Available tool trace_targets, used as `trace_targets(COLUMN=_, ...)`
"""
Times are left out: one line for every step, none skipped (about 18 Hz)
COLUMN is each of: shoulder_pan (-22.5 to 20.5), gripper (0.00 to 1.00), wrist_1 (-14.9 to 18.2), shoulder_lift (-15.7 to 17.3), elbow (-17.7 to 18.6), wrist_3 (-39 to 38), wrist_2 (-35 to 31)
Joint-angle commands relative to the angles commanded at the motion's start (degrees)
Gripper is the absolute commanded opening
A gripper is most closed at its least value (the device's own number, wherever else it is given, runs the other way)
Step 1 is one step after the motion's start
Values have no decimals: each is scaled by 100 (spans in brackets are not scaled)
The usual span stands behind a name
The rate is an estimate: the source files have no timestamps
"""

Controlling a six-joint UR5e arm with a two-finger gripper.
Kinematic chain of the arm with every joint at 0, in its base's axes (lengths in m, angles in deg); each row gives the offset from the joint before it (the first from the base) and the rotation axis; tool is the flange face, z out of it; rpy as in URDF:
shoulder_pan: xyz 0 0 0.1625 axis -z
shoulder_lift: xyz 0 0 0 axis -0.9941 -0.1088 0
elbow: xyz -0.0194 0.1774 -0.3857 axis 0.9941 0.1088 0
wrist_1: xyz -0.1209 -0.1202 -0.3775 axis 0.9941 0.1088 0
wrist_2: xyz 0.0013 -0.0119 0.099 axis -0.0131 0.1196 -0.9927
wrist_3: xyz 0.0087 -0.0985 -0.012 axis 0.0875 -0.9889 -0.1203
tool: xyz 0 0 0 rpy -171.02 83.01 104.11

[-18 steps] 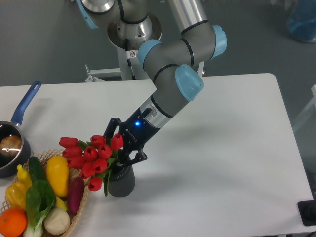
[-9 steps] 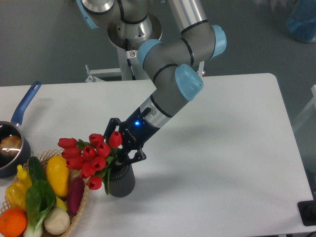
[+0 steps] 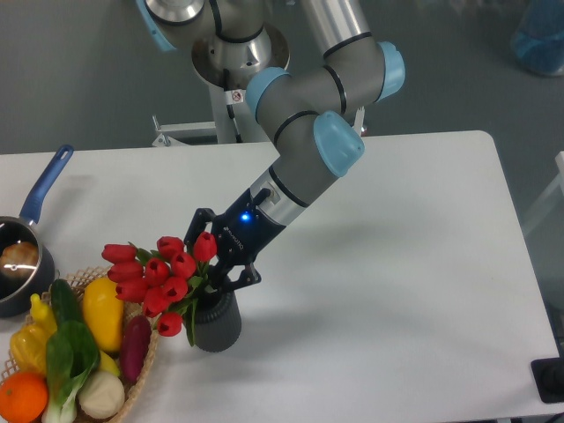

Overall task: Pick up the flowers from the vase
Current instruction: 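Lift the gripped tulips upward, drawing stems out of the vase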

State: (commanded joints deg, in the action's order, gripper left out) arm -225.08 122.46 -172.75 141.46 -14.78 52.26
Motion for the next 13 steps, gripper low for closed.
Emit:
trace_targets(shoulder_pan=0, gripper=44, wrist_1=0, shoulder_lift=9, elbow=0, wrist_3=0, wrist_2=0)
trace_targets(shoulder_pan=-9, gripper=44, wrist_1=0, shoulder_lift=26, elbow=0, wrist_3=0, wrist_2=9)
trace_targets(shoulder_pan=-35, gripper=44, wrist_1=0, shoulder_lift=44, elbow=9, wrist_3=0, wrist_2=17)
trace_targets(shoulder_pan=-53, gripper=44, wrist_1=9, shoulder_lift=79, elbow=17, wrist_3=-9, wrist_2=78)
trace_targets(shoulder_pan=-88, gripper=44, wrist_1=9, shoulder_lift=123, elbow=61, wrist_3=-9, wrist_2=166)
trace_targets(shoulder_pan=-123, gripper=44, wrist_1=9, shoulder_lift=140, elbow=105, wrist_3=0, wrist_2=237)
trace_targets(shoulder_pan=-158, gripper=44, wrist_1=9, shoulder_lift=167, elbow=123, wrist_3=9, wrist_2=290)
trace_targets(shoulder_pan=-167, gripper=44, wrist_1=9, shoulder_lift=184, elbow=114, wrist_3=9, wrist_2=307)
trace_targets(shoulder_pan=-167, gripper=44, wrist_1=9, shoulder_lift=193, elbow=114, wrist_3=9, wrist_2=316)
trace_targets(shoulder_pan=-184, gripper=44, wrist_1=9, shoulder_lift=202, elbow=114, wrist_3=0, wrist_2=316)
trace_targets(shoulder_pan=-202, gripper=44, wrist_1=9, shoulder_lift=228, elbow=114, wrist_3=0, wrist_2=316)
trace_targets(shoulder_pan=-202, gripper=44, wrist_1=9, shoulder_lift=263, elbow=123, wrist_3=-9, wrist_2=325)
trace_targets(shoulder_pan=-202, gripper=44, wrist_1=9, shoulder_lift=290, elbow=114, wrist_3=-9, wrist_2=343)
